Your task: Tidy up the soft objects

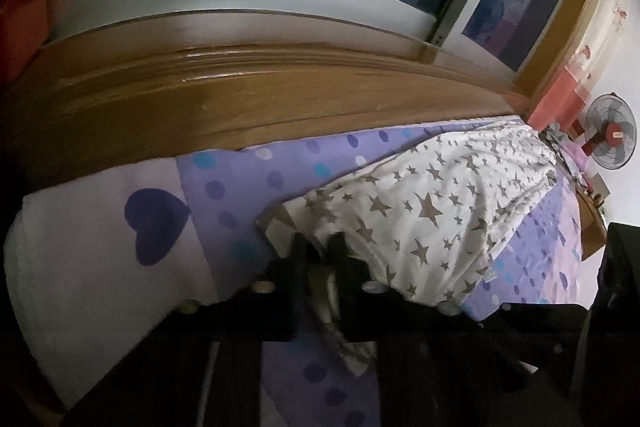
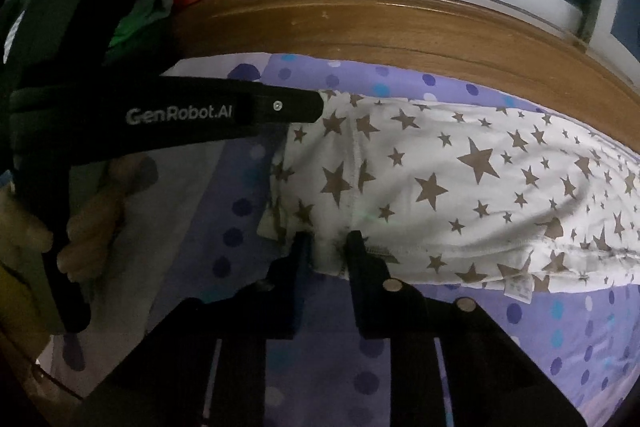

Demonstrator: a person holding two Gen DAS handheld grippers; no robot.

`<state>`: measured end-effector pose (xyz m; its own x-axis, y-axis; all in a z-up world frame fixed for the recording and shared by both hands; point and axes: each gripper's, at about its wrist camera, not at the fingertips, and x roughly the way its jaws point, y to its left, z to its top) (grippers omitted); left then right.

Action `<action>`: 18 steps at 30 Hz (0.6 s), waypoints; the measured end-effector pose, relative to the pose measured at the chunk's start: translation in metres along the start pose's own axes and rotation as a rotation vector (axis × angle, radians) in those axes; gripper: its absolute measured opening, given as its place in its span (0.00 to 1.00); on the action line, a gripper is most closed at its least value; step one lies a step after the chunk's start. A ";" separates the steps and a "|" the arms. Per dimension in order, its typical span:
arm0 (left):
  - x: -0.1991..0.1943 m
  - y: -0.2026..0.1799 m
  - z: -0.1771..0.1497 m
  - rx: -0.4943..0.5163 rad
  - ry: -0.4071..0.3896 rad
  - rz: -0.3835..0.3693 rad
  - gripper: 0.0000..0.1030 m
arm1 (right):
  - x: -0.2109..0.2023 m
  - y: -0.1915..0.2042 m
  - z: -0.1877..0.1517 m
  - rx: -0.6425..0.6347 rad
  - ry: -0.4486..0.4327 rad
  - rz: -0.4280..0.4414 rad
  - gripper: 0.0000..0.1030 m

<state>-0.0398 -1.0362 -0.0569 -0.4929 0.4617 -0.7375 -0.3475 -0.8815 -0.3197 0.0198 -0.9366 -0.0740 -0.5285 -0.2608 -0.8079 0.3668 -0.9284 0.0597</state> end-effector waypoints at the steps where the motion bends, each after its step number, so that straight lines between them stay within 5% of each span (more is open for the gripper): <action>1: 0.001 0.000 0.000 -0.001 0.001 -0.002 0.09 | 0.000 0.000 0.000 0.003 -0.002 -0.002 0.17; 6: -0.011 -0.002 0.007 0.001 -0.061 0.030 0.05 | -0.011 -0.005 0.007 0.087 -0.039 0.042 0.06; 10: -0.014 0.000 0.022 0.009 -0.075 0.065 0.05 | -0.027 0.002 0.026 0.065 -0.098 0.053 0.06; 14: 0.011 0.009 0.019 0.004 0.027 0.121 0.05 | -0.002 0.003 0.025 0.080 -0.010 0.081 0.06; 18: 0.016 0.018 0.015 -0.035 0.032 0.126 0.12 | 0.005 0.003 0.020 0.106 0.030 0.118 0.15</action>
<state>-0.0656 -1.0431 -0.0658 -0.5051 0.3439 -0.7916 -0.2562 -0.9356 -0.2429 0.0028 -0.9457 -0.0658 -0.4629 -0.3636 -0.8084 0.3415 -0.9147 0.2159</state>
